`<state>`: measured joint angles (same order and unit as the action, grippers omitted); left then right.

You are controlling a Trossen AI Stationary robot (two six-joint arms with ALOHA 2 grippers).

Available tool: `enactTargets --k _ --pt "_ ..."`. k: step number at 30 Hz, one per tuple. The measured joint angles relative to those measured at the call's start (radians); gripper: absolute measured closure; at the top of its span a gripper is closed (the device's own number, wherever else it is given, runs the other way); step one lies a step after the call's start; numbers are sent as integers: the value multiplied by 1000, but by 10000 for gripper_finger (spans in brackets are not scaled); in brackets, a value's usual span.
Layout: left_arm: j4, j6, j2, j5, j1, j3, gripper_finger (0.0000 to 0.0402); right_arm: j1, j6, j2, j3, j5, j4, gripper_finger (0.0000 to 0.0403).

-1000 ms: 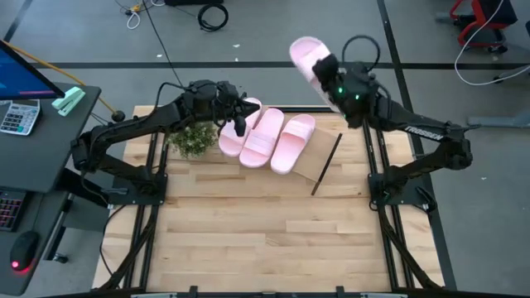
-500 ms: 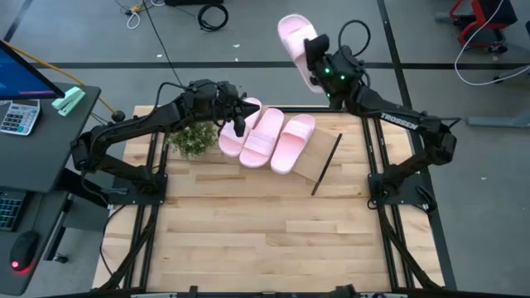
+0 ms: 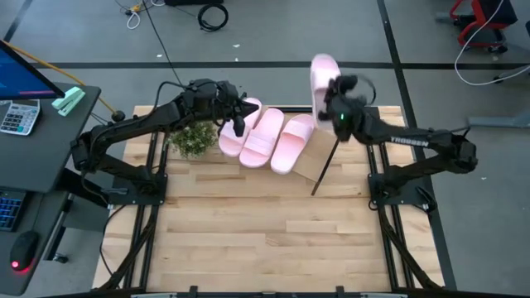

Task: Pick and place slides into the shelf
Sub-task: Put the pink slide on the shelf

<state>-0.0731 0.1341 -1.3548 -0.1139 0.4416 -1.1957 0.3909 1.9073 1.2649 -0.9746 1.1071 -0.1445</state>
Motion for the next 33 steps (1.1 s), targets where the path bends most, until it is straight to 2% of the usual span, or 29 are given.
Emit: enactTargets --k 4,8,12,18,24,33 --pt "0 1 0 0 12 0 378 -129 78 -40 74 201 0 395" --pt "1 2 0 0 27 0 380 -227 32 -47 61 342 5 395" --pt "4 2 0 0 43 0 387 -295 -27 -29 7 377 3 395" --pt "20 4 0 0 60 0 386 -367 -26 23 -27 460 8 395" --pt "19 4 0 0 61 0 377 -399 40 79 -27 463 9 395" --pt "18 4 0 1 61 0 390 -408 89 149 -27 462 9 395"
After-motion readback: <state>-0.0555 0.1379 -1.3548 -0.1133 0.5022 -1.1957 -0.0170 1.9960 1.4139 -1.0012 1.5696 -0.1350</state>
